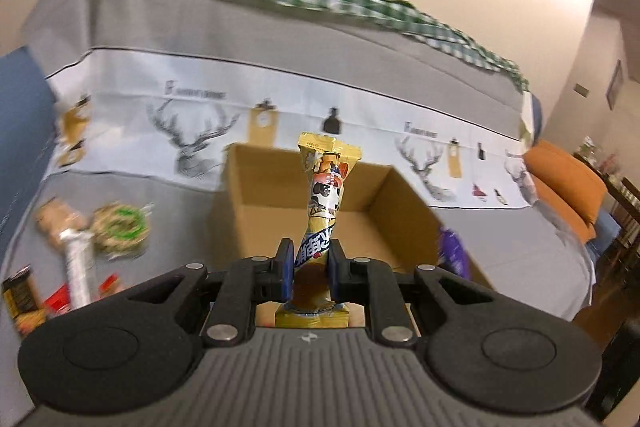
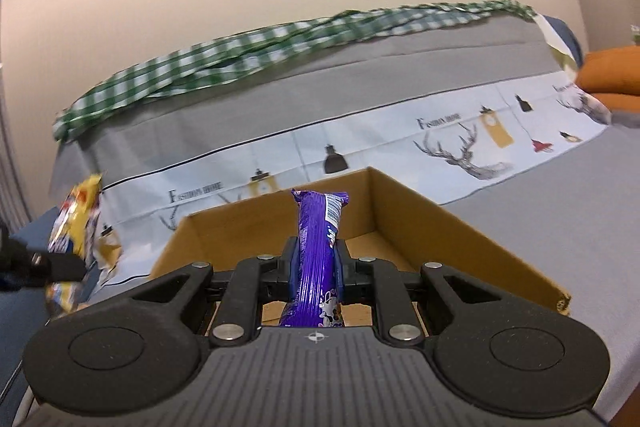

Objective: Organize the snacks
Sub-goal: 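Open both tools to drop the yellow and purple bars into the box, then grasp the dark chocolate bar with left tool while right tool grasps red spicy strip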

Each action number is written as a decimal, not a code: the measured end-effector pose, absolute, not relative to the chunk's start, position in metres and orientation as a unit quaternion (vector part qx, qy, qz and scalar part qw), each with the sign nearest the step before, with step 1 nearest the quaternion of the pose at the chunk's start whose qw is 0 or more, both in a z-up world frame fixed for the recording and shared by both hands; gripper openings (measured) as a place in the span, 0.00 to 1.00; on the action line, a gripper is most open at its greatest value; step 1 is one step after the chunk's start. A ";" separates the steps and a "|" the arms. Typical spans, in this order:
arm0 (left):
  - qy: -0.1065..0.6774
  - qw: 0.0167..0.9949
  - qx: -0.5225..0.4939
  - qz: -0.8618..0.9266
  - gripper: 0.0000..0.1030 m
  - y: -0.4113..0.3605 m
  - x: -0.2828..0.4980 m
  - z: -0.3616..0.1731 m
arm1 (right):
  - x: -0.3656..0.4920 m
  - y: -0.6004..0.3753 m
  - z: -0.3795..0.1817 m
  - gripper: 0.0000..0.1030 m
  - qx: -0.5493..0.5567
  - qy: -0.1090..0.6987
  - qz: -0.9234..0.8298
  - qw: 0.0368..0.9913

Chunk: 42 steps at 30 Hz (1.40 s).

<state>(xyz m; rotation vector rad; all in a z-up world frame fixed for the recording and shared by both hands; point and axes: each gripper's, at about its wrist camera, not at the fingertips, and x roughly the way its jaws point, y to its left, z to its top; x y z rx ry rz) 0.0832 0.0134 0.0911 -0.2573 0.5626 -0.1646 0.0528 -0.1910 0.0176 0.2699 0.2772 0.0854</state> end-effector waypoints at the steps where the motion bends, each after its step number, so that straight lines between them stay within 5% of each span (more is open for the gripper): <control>1: 0.275 0.949 -0.123 -0.086 0.18 0.007 0.089 0.092 | 0.054 -0.192 0.017 0.17 0.137 0.139 0.040 0.980; 9: 0.256 0.954 -0.083 -0.133 0.23 -0.041 0.121 0.105 | 0.057 -0.195 0.013 0.21 0.134 0.139 0.015 0.981; 10: 0.255 0.955 -0.073 -0.134 0.36 -0.045 0.123 0.105 | 0.059 -0.194 0.012 0.36 0.132 0.147 0.003 0.980; 12: 0.248 0.959 -0.057 -0.128 0.45 -0.049 0.120 0.104 | 0.061 -0.195 0.011 0.62 0.133 0.154 -0.012 0.979; 19: 0.227 0.969 -0.057 -0.083 0.45 -0.016 0.073 0.074 | 0.061 -0.191 0.010 0.68 0.128 0.160 -0.003 0.979; 23: 0.237 0.968 -0.067 -0.053 0.41 0.030 0.036 0.054 | 0.060 -0.187 0.012 0.68 0.118 0.161 0.003 0.980; 28: 0.263 0.963 -0.061 -0.013 0.16 0.089 0.009 0.035 | 0.050 -0.176 0.017 0.68 0.093 0.152 0.024 0.984; 30: 0.261 0.964 -0.051 0.002 0.15 0.108 0.003 0.030 | 0.045 -0.168 0.019 0.62 0.078 0.147 0.041 0.985; 34: 0.271 0.961 -0.060 0.018 0.15 0.137 -0.008 0.004 | 0.034 -0.151 0.027 0.33 0.057 0.137 0.088 0.985; 42: 0.300 0.946 -0.118 0.042 0.12 0.163 -0.002 -0.010 | 0.014 -0.099 0.039 0.30 0.028 0.167 0.252 0.953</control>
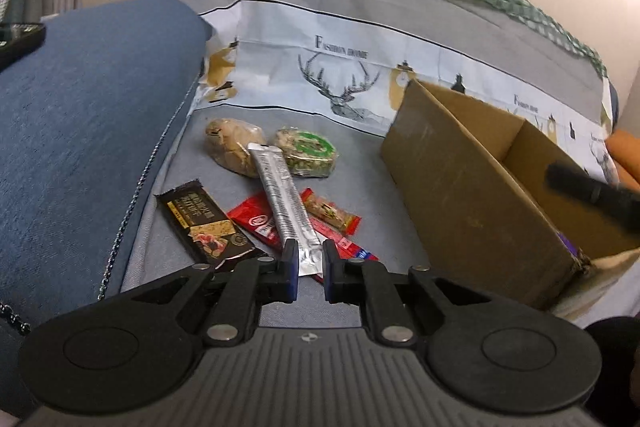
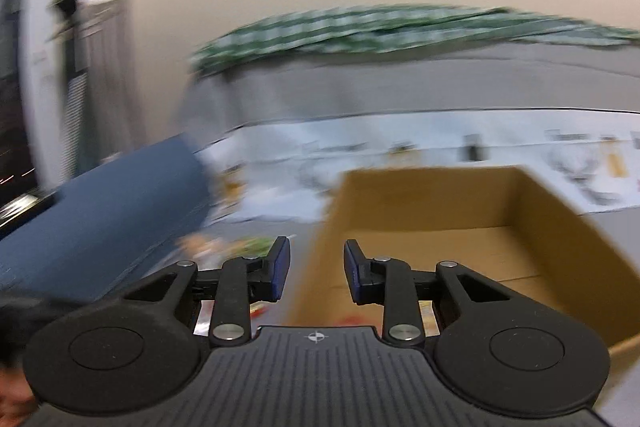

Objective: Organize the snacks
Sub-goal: 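Grasp the dark chocolate bar with left tool while right tool grasps red spicy strip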

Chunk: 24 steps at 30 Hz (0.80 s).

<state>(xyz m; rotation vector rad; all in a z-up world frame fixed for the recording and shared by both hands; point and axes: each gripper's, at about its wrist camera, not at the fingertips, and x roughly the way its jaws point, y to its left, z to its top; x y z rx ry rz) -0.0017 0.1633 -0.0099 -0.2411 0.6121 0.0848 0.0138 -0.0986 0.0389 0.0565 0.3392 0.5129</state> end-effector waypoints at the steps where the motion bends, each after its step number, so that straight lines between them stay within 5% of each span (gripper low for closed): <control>1: 0.302 0.944 -0.128 0.047 0.12 0.167 -0.001 -0.010 | 0.010 -0.087 0.038 0.30 0.015 0.173 0.274 0.946; 9: 0.318 0.917 -0.206 0.128 0.12 0.200 0.008 -0.020 | 0.005 -0.012 0.010 0.31 -0.074 0.227 0.357 0.903; 12: 0.326 0.912 -0.202 0.143 0.15 0.202 0.012 -0.023 | 0.016 0.008 -0.006 0.40 -0.101 0.245 0.355 0.896; 19: 0.343 0.902 -0.201 0.166 0.57 0.209 0.029 -0.036 | 0.060 0.037 -0.041 0.71 -0.124 0.270 0.319 0.900; 24: 0.356 0.898 -0.189 0.177 0.62 0.208 0.047 -0.046 | 0.084 0.049 -0.063 0.80 -0.127 0.304 0.322 0.887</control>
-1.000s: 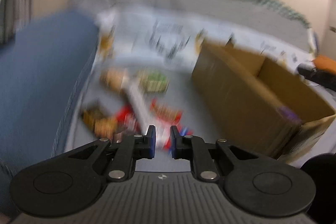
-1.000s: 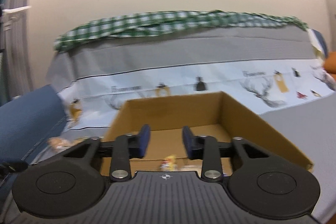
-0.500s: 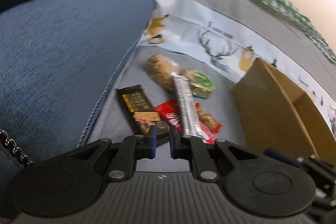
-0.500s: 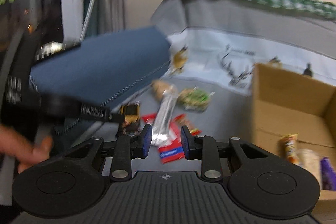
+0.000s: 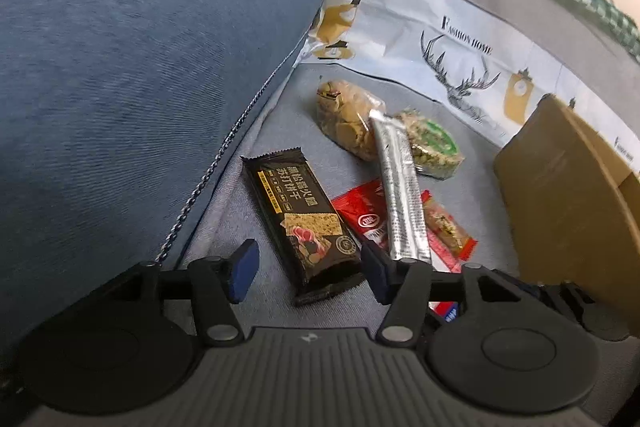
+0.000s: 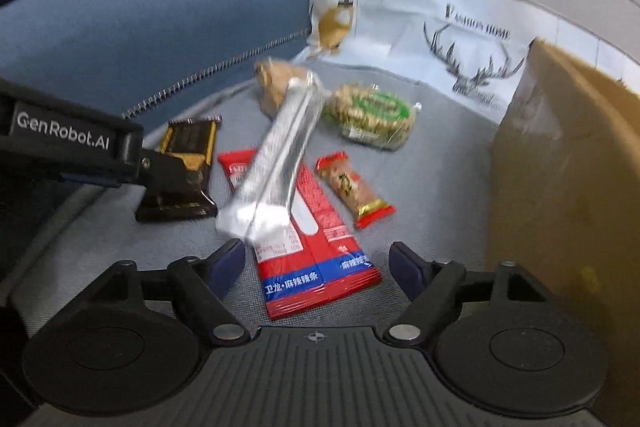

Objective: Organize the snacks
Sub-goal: 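Grasp the dark chocolate bar with left tool while right tool grasps red spicy strip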

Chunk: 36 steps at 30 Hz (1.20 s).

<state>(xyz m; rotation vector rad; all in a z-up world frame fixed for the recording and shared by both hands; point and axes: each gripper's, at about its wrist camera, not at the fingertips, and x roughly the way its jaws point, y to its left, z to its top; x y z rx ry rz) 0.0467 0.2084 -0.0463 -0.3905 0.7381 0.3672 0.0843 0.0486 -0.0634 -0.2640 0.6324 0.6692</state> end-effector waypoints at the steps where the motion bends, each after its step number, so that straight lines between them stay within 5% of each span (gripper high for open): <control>1: 0.357 0.898 -0.185 0.181 0.64 0.208 0.051 -0.048 | 0.086 0.049 -0.064 0.82 -0.124 0.303 0.323 0.888; 8: 0.363 0.899 -0.145 0.195 0.71 0.200 0.074 -0.061 | 0.093 0.049 -0.066 0.77 -0.103 0.321 0.336 0.880; 11: 0.367 0.899 -0.123 0.202 0.70 0.195 0.078 -0.064 | 0.090 0.050 -0.064 0.58 -0.103 0.317 0.355 0.873; 15: 0.367 0.901 -0.106 0.204 0.42 0.191 0.076 -0.062 | 0.083 0.048 -0.060 0.49 -0.111 0.313 0.359 0.872; 19: 0.367 0.903 -0.119 0.192 0.42 0.193 0.065 -0.055 | 0.075 0.039 -0.054 0.42 -0.101 0.325 0.345 0.875; 36: 0.454 0.874 -0.132 0.114 0.42 0.170 0.018 -0.035 | 0.014 0.010 -0.033 0.42 -0.105 0.420 0.322 0.842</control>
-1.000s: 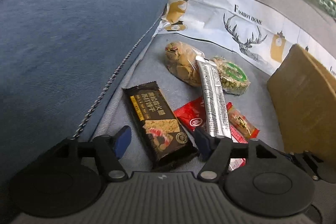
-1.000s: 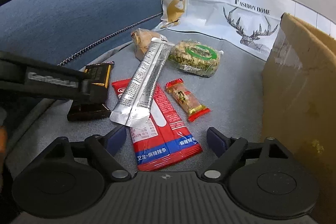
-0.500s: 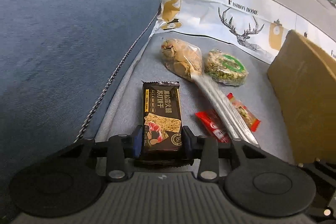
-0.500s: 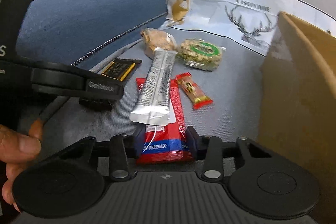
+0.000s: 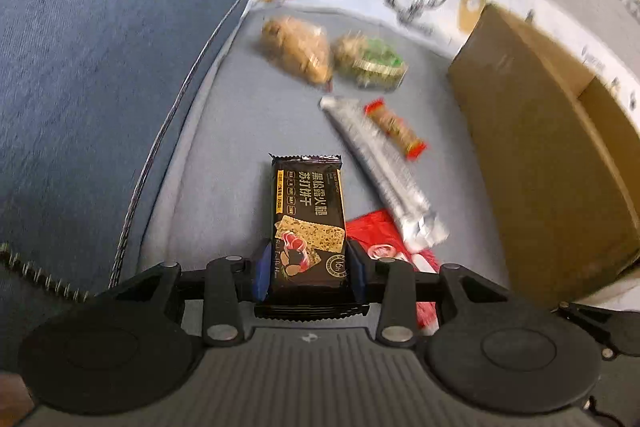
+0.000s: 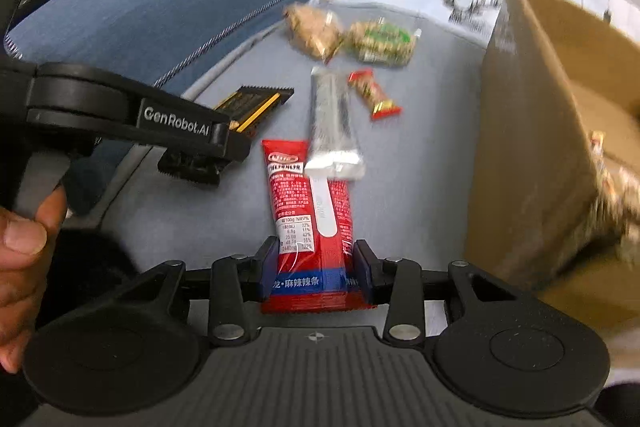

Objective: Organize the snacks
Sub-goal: 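Grasp the dark chocolate bar with left tool while right tool grasps red spicy strip, then lift the dark chocolate bar with left tool while right tool lifts red strip packet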

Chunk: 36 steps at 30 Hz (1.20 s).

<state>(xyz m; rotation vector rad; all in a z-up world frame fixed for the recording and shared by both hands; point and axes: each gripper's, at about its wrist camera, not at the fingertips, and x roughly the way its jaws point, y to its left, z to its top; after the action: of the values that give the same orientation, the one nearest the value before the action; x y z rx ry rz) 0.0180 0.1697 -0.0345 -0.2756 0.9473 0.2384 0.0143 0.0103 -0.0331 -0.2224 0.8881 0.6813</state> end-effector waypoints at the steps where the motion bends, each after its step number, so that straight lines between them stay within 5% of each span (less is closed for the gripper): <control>1: 0.461 0.870 -0.129 0.121 0.42 0.169 0.018 -0.036 | 0.013 0.009 -0.035 0.44 -0.106 0.432 0.327 0.834; 10: 0.485 0.856 -0.122 0.128 0.56 0.169 0.025 -0.043 | 0.013 0.006 -0.033 0.64 -0.098 0.413 0.343 0.838; 21: 0.485 0.860 -0.093 0.127 0.68 0.164 0.035 -0.048 | 0.022 0.020 -0.046 0.66 -0.119 0.402 0.342 0.841; 24: 0.482 0.862 -0.090 0.130 0.67 0.164 0.036 -0.049 | 0.022 0.021 -0.048 0.63 -0.123 0.395 0.339 0.845; 26: 0.480 0.863 -0.088 0.134 0.61 0.164 0.036 -0.049 | 0.022 0.022 -0.047 0.52 -0.126 0.388 0.341 0.847; 28: 0.473 0.865 -0.092 0.138 0.42 0.166 0.034 -0.048 | 0.021 0.022 -0.046 0.46 -0.128 0.383 0.344 0.848; 36: 0.452 0.868 -0.126 0.165 0.42 0.179 0.027 -0.042 | 0.019 0.014 -0.032 0.42 -0.107 0.356 0.330 0.868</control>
<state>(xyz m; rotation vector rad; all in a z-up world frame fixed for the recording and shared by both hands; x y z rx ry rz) 0.0265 0.1787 -0.0422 -0.2648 0.9454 0.3457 0.0193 0.0138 -0.0318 -0.2238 0.7441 0.6914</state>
